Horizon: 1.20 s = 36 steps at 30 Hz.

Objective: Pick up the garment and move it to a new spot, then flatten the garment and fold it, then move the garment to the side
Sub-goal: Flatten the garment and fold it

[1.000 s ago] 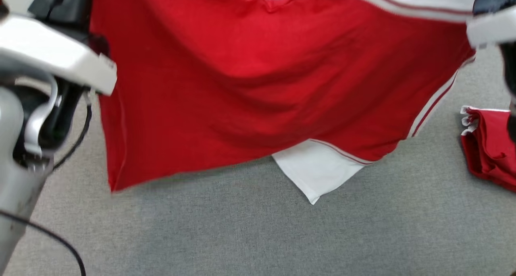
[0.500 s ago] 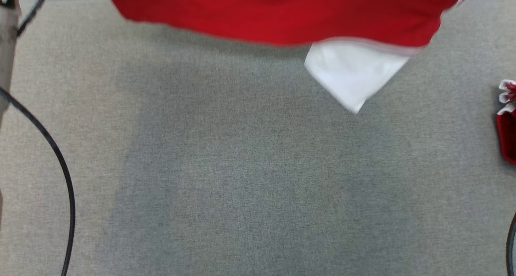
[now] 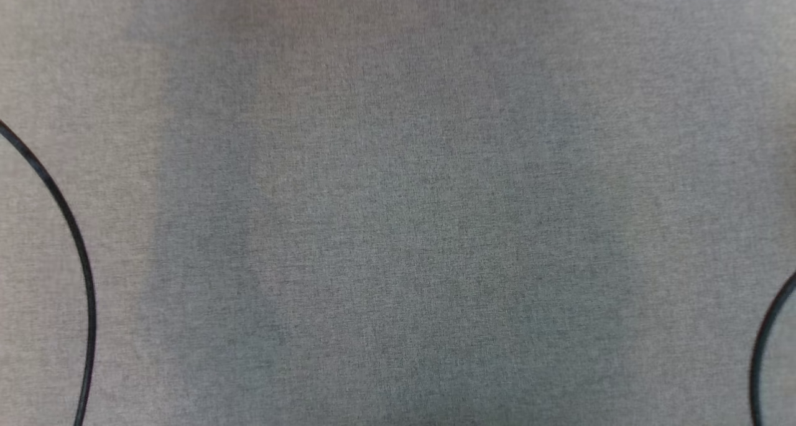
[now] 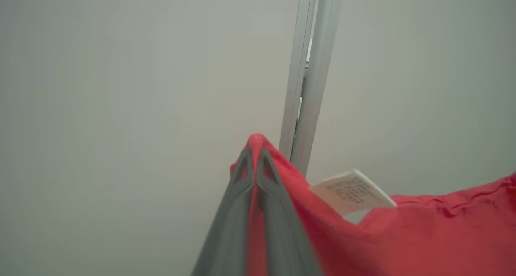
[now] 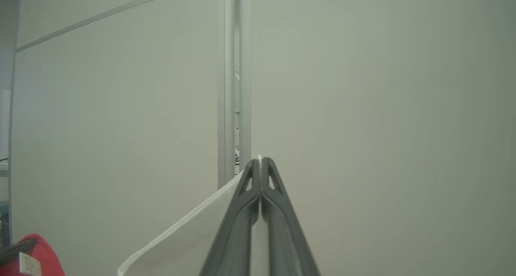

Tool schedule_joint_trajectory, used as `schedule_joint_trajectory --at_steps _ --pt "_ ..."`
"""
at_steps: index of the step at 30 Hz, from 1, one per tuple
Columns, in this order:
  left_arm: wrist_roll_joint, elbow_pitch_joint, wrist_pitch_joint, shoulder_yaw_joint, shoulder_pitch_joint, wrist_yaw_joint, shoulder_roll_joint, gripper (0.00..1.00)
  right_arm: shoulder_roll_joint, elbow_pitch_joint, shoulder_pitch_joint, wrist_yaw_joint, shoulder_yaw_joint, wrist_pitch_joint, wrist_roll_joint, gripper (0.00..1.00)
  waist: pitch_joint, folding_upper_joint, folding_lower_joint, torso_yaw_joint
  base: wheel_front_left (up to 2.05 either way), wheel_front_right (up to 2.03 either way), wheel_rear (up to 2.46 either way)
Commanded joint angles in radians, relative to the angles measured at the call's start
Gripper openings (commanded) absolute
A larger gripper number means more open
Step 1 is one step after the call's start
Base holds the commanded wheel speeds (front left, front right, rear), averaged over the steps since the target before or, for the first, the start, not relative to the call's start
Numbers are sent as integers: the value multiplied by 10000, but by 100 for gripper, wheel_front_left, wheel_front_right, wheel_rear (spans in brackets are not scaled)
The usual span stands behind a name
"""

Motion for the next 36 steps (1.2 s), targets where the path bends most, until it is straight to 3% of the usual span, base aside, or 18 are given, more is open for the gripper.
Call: schedule_joint_trajectory --at_steps 1,8,11,13,16,23,29,36 --pt "36 132 -83 -109 237 -128 -56 0 -33 -106 379 -4 102 -76 264 0 216 0 0 -1 0 0 0" --pt "-378 38 -1367 -30 2160 -463 -330 0 -659 -2417 3429 -2 1071 -80 2046 0 267 0 0 110 0 0 0" --pt "-554 -926 -1637 159 4103 -469 -338 0 -1015 -4066 6069 -4 910 -80 2774 0 -230 0 0 154 0 0 0" --pt "-541 -2239 -1693 418 5771 -121 -223 0 -1217 -5077 8132 -4 703 -79 3106 0 -601 0 0 230 0 0 0" --pt "-30 -4877 -1704 432 8887 808 91 0 -1284 -6003 11198 -2 415 -78 3471 0 -1165 0 0 250 0 0 0" --pt "-187 -7887 -1070 322 12657 1934 972 0 -922 -7064 14927 -2 -239 881 3660 0 -2005 0 0 165 0 0 0" --pt "-424 -9459 147 132 14595 2581 1776 0 -526 -8231 17058 -2 -1278 2083 3237 0 -2538 0 0 60 0 0 0" --pt "-1096 -10680 1151 245 16231 3046 2384 0 268 -9828 19282 -2 -2446 3863 2668 0 -3061 0 0 -37 0 0 0"
